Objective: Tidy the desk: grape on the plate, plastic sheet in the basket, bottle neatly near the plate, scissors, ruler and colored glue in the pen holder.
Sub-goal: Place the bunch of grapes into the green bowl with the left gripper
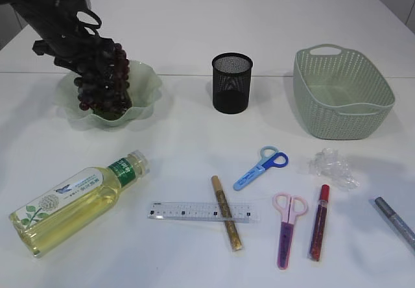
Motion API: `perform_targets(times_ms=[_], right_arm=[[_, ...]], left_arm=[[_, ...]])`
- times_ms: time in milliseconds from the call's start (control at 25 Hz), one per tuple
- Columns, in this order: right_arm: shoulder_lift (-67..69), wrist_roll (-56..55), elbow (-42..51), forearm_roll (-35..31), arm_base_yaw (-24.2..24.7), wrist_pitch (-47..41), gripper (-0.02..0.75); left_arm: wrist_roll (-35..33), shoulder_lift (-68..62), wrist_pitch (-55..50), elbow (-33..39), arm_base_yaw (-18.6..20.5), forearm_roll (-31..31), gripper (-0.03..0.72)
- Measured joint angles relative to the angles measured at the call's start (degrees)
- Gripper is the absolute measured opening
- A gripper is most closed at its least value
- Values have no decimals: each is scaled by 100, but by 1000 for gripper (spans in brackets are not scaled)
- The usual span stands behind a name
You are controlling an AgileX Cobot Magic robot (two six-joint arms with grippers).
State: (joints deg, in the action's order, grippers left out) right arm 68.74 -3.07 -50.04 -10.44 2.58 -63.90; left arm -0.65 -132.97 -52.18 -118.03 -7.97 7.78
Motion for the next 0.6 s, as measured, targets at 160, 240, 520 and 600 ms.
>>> perform_targets(times_ms=[160,240,520,600], right_arm=[[0,0,0,0,0,0,506],[0,-11,0,0,0,-21,507],[0,-34,-67,-26,0,64,507],[0,-34,-149,-90,0,180,507]], left_arm=[[0,-4,76,0,0,15,414],[8,-4,98,0,0,29,476],[23,6,32,0,0,42,523],[23,62,-106,0,0,42,524]])
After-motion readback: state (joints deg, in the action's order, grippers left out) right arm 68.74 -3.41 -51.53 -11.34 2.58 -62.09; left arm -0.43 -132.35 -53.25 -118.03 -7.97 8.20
